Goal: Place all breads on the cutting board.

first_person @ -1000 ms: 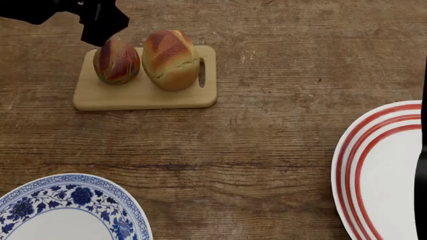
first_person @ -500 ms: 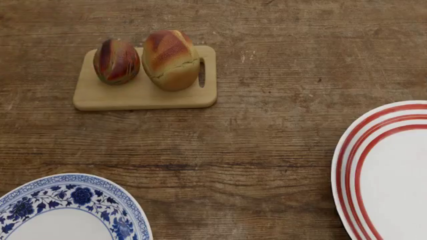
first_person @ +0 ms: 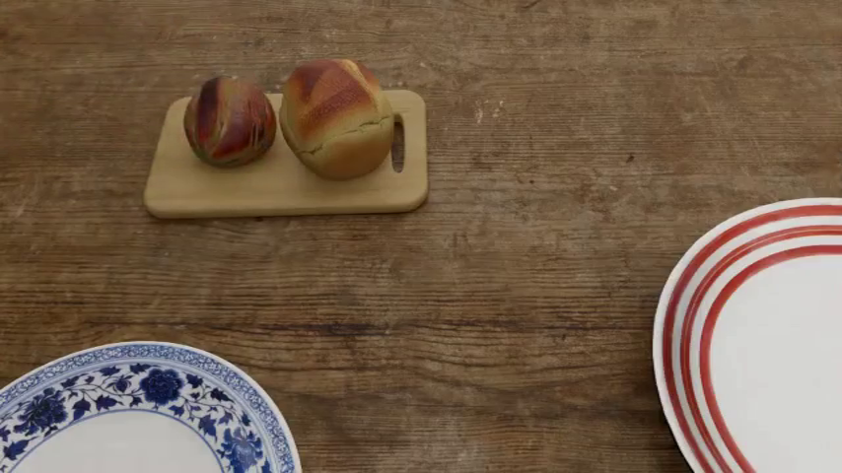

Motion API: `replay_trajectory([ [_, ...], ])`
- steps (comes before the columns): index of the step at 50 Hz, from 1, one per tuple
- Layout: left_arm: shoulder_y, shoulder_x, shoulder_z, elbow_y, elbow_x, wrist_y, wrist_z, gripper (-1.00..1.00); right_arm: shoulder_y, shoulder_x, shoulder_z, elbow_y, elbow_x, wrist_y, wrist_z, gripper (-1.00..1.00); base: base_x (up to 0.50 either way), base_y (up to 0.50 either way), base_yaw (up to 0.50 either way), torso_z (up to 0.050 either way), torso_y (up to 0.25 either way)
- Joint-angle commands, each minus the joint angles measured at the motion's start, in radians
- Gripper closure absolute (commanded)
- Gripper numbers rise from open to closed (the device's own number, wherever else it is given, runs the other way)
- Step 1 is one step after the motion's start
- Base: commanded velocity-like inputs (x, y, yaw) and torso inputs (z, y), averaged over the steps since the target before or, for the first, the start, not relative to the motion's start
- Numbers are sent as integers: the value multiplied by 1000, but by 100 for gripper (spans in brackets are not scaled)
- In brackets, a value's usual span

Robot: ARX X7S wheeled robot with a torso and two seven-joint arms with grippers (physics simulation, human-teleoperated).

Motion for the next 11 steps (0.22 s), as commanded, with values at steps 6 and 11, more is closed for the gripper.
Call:
replay_trajectory([
  [6,88,-201,-90,263,-696,-39,-692,-100,-111,71,177,-339,115,152,159,-100,0,0,0,0,0],
  [11,103,-231,-149,305,-820,-35,-868,-100,-115,73,222,-379,108,151,217,-100,0,0,0,0,0],
])
